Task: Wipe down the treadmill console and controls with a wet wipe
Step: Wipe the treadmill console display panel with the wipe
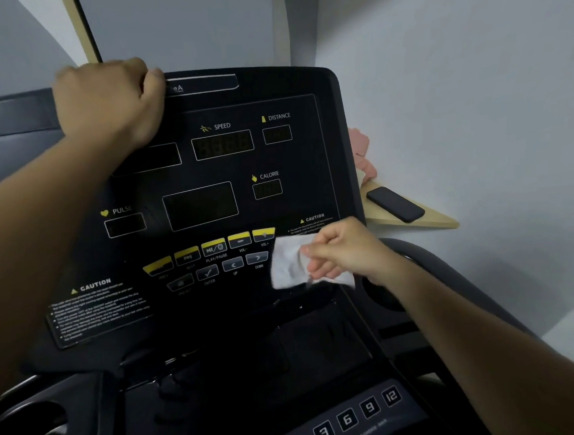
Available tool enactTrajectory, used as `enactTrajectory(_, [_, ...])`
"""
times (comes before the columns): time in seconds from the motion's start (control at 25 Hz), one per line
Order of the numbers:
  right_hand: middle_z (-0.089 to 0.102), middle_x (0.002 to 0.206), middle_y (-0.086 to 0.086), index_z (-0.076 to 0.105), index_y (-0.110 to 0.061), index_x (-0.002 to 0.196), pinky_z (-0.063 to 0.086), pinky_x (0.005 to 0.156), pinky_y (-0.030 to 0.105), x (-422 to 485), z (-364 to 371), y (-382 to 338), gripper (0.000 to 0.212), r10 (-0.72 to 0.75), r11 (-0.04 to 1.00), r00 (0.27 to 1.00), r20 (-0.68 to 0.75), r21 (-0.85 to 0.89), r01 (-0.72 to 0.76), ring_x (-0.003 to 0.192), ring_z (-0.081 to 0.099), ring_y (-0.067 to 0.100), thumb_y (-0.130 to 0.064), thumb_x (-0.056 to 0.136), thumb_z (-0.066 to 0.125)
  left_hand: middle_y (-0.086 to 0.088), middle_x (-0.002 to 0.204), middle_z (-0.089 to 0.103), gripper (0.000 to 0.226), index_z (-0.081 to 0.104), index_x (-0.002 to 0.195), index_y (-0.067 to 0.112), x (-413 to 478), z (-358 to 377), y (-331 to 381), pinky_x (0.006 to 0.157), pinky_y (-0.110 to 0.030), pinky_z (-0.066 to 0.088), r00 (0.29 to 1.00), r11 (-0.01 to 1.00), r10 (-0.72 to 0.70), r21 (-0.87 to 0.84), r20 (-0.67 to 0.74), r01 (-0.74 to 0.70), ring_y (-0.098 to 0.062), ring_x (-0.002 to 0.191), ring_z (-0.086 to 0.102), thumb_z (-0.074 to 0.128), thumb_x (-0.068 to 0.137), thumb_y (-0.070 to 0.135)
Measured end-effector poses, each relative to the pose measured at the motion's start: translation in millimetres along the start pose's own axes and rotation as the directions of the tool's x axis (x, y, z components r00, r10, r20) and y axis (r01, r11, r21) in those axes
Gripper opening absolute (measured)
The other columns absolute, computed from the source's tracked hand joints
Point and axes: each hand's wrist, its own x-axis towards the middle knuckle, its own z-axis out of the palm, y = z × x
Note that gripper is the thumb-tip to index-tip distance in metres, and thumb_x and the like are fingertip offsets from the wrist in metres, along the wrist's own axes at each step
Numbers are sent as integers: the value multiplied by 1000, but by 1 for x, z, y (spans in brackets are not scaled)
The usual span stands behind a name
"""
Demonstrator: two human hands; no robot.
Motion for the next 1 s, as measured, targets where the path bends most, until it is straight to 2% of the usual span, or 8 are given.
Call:
enactTrajectory(0.08, [75, 89, 17, 68, -2, 98, 60, 75, 37, 5, -25, -2, 26, 62, 964, 996, 64, 256, -77, 84, 75, 29, -27, 93, 66, -17, 65, 46, 50, 48, 75, 3, -1, 0, -1, 72, -41, 32, 1000, 1000, 4, -2, -12, -4, -34, 64, 43, 21, 97, 39])
enactTrajectory(0.24, [74, 98, 19, 65, -1, 102, 60, 73, 34, 8, -44, 12, 30, 108, 803, 993, 56, 584, -120, 94, 73, 31, -27, 100, 51, -18, 67, 45, 48, 49, 76, 3, 0, 2, -1, 70, -39, 29, 1000, 1000, -12, 0, -13, 12, -33, 65, 41, 23, 97, 38])
enactTrajectory(0.32, [74, 101, 19, 65, -1, 104, 60, 77, 34, 7, -34, 21, 28, 95, 731, 990, 104, 668, -140, 98, 72, 31, -23, 101, 48, -18, 68, 45, 48, 50, 77, 3, 1, 1, -1, 70, -39, 29, 999, 1000, -26, 6, -18, 27, -33, 65, 41, 23, 97, 37])
enactTrajectory(0.4, [72, 109, 21, 65, 0, 108, 59, 84, 36, 5, -25, 24, 26, 69, 715, 986, 150, 682, -154, 105, 69, 33, -18, 101, 47, -16, 65, 44, 48, 49, 76, 3, 1, 3, -2, 70, -39, 28, 999, 1000, -20, 11, -27, 21, -33, 64, 41, 23, 96, 38])
enactTrajectory(0.52, [71, 112, 21, 63, 1, 114, 57, 87, 38, -2, -24, 29, 28, 78, 756, 980, 182, 630, -177, 107, 68, 33, -19, 101, 46, -11, 59, 40, 49, 48, 73, 5, 1, 3, -1, 71, -38, 28, 1000, 1000, -11, -12, -24, 10, -32, 61, 41, 22, 97, 38])
enactTrajectory(0.72, [73, 96, 24, 65, 7, 105, 55, 89, 48, -4, -35, 24, 41, 150, 915, 984, 98, 364, -175, 93, 72, 35, -32, 96, 54, -13, 63, 46, 52, 49, 76, 6, 0, 7, -3, 72, -40, 30, 999, 1000, -18, 16, -35, 19, -32, 62, 45, 19, 97, 43])
enactTrajectory(0.92, [77, 85, 10, 72, -4, 95, 57, 76, 33, 1, -2, -15, 43, 54, 999, 976, 211, -18, -52, 82, 75, 22, -44, 95, 56, -15, 69, 47, 50, 48, 78, 6, -1, 5, -1, 72, -38, 26, 998, 1000, -20, 11, -57, 21, -31, 65, 40, 20, 97, 42])
enactTrajectory(1.0, [77, 87, 10, 72, -4, 98, 58, 76, 33, 5, 10, -24, 42, 16, 1000, 968, 250, 19, -22, 83, 75, 22, -43, 96, 56, -15, 70, 48, 50, 48, 78, 6, 0, 5, -1, 73, -39, 27, 998, 1000, -22, 6, -53, 22, -31, 66, 40, 20, 97, 43])
